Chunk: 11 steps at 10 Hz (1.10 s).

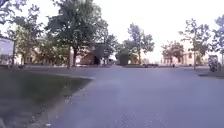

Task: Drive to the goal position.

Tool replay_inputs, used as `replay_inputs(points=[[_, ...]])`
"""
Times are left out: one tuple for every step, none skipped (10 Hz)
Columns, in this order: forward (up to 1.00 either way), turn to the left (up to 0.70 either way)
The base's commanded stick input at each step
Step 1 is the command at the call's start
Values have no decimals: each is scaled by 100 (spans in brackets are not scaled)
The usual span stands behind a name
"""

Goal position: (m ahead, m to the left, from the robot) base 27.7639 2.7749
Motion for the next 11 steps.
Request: replay_inputs(points=[[50,0],[50,0],[50,0],[50,0],[50,0],[50,0],[50,0],[50,0],[50,0],[50,0],[50,0]])
